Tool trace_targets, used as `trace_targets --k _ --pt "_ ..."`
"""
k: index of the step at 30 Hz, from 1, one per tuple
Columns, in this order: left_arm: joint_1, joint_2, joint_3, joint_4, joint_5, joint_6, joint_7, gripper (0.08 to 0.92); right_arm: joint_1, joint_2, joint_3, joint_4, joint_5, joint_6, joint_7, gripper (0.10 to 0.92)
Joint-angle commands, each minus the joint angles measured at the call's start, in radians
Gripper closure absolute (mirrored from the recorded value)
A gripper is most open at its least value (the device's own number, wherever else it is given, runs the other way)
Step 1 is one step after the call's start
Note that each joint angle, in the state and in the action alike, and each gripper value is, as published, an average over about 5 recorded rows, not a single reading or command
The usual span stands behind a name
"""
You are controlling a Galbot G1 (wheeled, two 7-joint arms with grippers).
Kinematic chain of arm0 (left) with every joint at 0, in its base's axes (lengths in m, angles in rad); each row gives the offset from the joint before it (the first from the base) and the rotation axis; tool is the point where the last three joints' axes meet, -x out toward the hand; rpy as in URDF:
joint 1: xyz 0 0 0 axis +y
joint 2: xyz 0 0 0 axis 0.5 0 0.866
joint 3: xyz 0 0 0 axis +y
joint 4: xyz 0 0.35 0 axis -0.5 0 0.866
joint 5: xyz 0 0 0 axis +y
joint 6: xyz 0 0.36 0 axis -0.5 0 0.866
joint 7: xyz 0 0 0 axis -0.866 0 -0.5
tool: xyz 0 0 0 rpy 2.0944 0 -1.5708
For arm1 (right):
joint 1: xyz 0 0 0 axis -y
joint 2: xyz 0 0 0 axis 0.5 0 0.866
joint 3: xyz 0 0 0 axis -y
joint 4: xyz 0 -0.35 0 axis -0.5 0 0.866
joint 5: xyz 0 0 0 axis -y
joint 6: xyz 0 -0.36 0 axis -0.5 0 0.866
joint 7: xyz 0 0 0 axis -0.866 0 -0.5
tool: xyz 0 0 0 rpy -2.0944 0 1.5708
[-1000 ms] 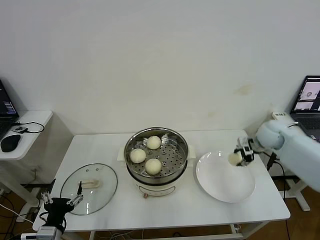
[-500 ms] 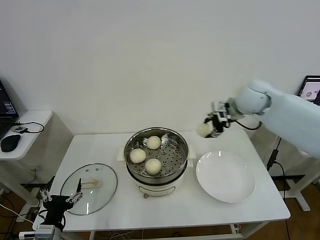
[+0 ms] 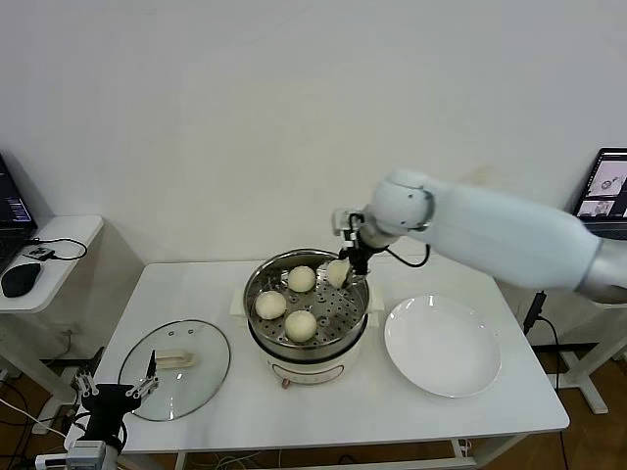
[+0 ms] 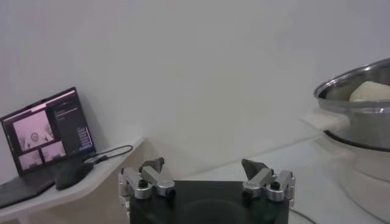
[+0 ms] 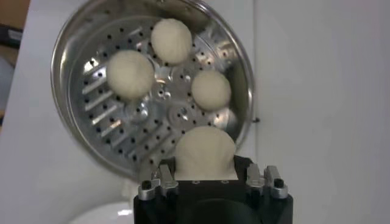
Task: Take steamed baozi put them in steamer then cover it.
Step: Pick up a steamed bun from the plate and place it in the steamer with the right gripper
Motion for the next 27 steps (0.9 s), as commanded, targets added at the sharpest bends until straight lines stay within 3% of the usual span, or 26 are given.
trace_targets --k 1,14,17,22,27 --pt "-0.003 0.002 0.000 0.012 -0.001 -0.001 -0.001 0.177 -0.058 0.110 -0.045 -0.065 0.027 -0.062 0.033 0.424" --pt "-0.014 0.002 0.004 0.026 0.000 -0.002 -0.001 0.177 -0.132 0.100 -0.016 -0.102 -0.017 -0.062 0.059 0.422" --pt "-0.015 0.002 0.004 0.028 0.000 -0.002 -0.001 0.177 -0.133 0.089 0.006 -0.094 -0.021 -0.062 0.069 0.385" --pt "-0.015 0.003 0.001 0.030 -0.001 -0.003 -0.001 0.177 -0.100 0.032 0.061 -0.041 -0.016 -0.062 0.078 0.252" --pt "-0.014 0.005 -0.002 0.029 -0.003 -0.004 -0.002 0.177 -0.067 -0.100 0.132 0.116 0.046 -0.062 0.155 0.205"
